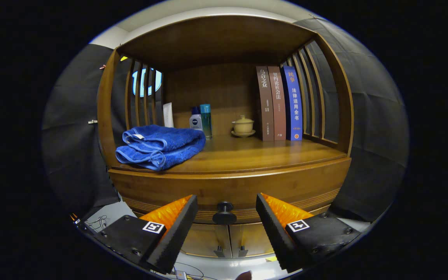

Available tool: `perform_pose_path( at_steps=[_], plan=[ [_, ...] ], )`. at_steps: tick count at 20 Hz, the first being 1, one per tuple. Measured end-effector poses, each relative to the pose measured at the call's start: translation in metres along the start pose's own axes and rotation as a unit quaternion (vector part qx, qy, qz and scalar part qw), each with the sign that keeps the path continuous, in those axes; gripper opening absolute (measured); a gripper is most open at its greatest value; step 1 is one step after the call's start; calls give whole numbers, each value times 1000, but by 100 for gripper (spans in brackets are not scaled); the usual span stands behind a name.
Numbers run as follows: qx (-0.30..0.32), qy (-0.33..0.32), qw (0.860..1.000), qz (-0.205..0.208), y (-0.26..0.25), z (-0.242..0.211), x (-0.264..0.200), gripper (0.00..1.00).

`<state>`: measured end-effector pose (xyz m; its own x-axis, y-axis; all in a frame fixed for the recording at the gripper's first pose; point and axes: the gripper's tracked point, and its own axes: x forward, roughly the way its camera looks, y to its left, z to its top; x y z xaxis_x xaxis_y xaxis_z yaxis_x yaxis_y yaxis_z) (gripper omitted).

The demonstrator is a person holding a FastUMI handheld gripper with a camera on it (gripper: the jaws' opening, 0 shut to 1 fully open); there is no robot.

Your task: Pull open the drawer, take out the items inside it, and place them on the countertop above the cabinet.

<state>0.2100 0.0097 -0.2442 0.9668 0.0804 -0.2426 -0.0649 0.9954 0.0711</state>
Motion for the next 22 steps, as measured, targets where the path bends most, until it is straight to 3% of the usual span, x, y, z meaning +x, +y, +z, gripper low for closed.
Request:
perform_pose_path(
  at_steps=[4, 7, 10, 11, 14, 15, 22],
  plan=[
    [-17, 32, 999, 0, 3, -31, 19, 86],
    [-14, 38, 999, -15, -2, -44, 28, 61],
    [-2, 33, 999, -15, -4, -42, 30, 55],
    [-2, 27, 1000, -11, -3, -43, 40, 48],
    [-32, 5, 999, -10, -2, -43, 31, 41],
    [-34, 7, 999, -10, -2, -42, 31, 33],
    [-4, 23, 1000, -9, -4, -53, -18, 32]
  ],
)
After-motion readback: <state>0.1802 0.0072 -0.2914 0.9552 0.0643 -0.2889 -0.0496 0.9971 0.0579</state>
